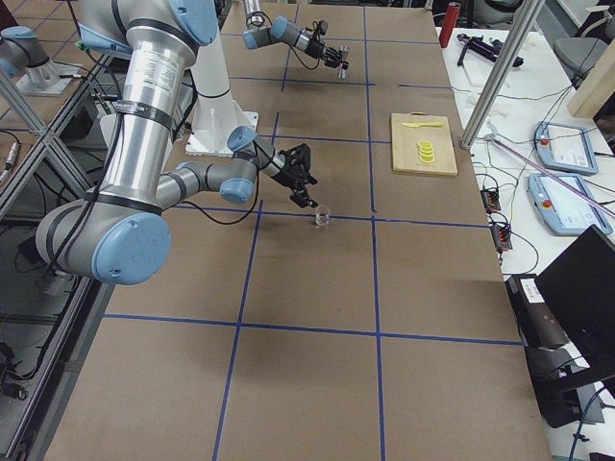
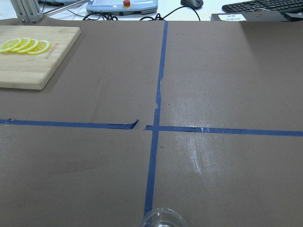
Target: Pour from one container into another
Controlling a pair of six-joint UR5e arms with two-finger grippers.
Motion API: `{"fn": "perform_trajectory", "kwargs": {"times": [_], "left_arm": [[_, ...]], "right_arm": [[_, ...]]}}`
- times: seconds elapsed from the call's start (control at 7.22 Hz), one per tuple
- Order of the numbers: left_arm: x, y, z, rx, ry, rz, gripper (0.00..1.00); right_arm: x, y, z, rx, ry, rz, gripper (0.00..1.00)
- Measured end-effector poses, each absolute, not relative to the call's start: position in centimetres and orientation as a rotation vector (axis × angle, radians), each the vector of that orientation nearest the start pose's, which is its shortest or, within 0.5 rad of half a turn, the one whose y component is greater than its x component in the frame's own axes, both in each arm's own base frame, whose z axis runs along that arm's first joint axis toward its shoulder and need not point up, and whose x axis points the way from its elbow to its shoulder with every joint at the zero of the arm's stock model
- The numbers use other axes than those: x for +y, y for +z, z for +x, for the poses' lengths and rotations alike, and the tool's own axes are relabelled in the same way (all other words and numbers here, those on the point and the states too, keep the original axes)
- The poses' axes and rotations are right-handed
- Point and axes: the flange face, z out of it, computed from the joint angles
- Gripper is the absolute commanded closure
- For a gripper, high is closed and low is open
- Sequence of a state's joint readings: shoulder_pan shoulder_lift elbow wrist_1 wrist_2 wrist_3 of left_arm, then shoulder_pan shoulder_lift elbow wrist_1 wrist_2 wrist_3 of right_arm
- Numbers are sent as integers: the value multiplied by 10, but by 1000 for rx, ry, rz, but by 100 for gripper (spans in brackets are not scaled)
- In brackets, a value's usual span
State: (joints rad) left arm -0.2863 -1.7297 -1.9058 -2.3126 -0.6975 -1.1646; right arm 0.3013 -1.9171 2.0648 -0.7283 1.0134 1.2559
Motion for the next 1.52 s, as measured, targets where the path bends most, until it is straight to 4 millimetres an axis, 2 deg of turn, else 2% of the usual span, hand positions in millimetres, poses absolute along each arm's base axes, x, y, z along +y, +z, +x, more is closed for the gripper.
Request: {"fn": "perform_trajectory", "kwargs": {"times": [0.28, 0.69, 1.11, 1.52], "left_arm": [[-345, 321, 427, 827, -440, 1098, 100], [-348, 321, 426, 822, -446, 1100, 100], [-350, 325, 429, 814, -446, 1100, 100], [-352, 330, 431, 805, -446, 1097, 100]], "right_arm": [[-282, 495, -310, -742, 288, 869, 0], [-275, 518, -345, -688, 277, 959, 0], [-268, 523, -358, -670, 258, 991, 1], [-270, 529, -383, -658, 243, 1007, 3]]}}
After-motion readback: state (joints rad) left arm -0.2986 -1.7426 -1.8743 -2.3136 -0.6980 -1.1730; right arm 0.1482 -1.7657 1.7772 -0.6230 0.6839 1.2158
